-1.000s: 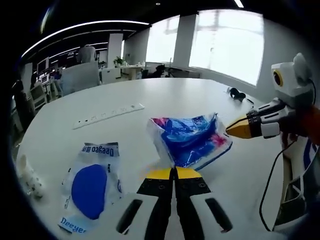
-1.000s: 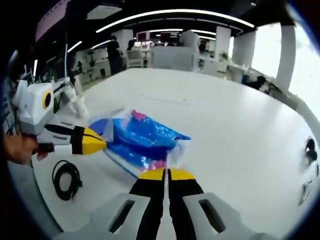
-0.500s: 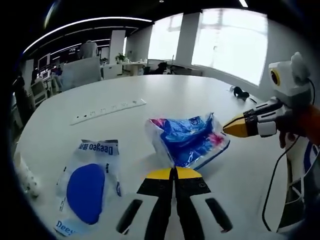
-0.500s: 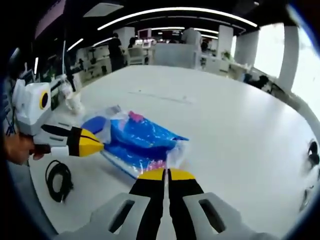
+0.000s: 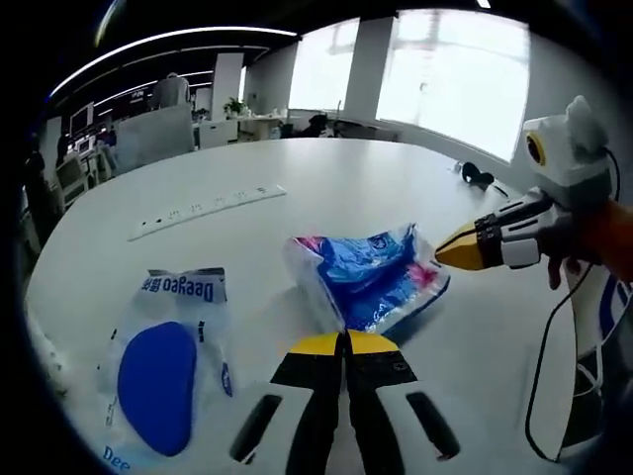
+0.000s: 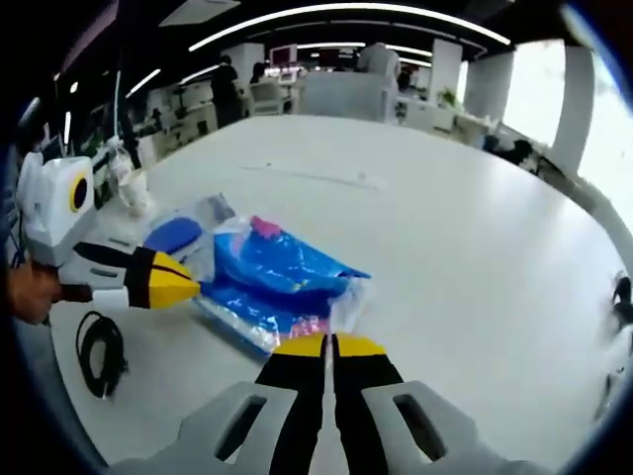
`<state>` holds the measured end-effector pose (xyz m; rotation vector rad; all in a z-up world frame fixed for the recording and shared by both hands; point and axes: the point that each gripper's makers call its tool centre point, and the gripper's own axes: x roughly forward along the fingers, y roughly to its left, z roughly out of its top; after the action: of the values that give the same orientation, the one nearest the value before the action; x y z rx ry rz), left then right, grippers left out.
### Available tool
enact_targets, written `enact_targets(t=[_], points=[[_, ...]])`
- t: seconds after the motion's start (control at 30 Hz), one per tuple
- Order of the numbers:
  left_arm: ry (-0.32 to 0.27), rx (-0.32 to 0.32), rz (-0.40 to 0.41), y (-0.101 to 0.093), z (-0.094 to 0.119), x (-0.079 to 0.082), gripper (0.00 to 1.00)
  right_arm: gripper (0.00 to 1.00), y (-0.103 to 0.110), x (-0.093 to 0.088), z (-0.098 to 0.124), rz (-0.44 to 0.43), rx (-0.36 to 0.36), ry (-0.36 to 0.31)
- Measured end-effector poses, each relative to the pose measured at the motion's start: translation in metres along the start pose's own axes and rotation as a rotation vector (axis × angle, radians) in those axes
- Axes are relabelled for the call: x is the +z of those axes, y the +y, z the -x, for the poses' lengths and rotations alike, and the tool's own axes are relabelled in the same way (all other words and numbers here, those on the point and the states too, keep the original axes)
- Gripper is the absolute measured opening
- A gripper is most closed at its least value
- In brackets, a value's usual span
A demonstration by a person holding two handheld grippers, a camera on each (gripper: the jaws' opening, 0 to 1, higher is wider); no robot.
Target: Arrange the tabletop items into an orderly group along one side of the table until the central work area is clear of visible clutter.
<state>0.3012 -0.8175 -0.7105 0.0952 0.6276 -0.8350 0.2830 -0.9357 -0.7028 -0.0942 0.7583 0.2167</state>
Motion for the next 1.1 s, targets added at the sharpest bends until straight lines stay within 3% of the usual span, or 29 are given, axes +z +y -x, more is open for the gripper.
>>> enact_targets(t=[0.63,1.1], points=[[0.055,0.000,0.020,0.006,-0.021,-0.012,0.01,0.00,-0.012,-0.008,-0.026,0.023,-0.009,0.056],[0.055,0.012,0.050,0.013,-0.030,-0.005,0.01,0.00,-0.019,0.002,-0.038,0.062,-0.022,0.042]])
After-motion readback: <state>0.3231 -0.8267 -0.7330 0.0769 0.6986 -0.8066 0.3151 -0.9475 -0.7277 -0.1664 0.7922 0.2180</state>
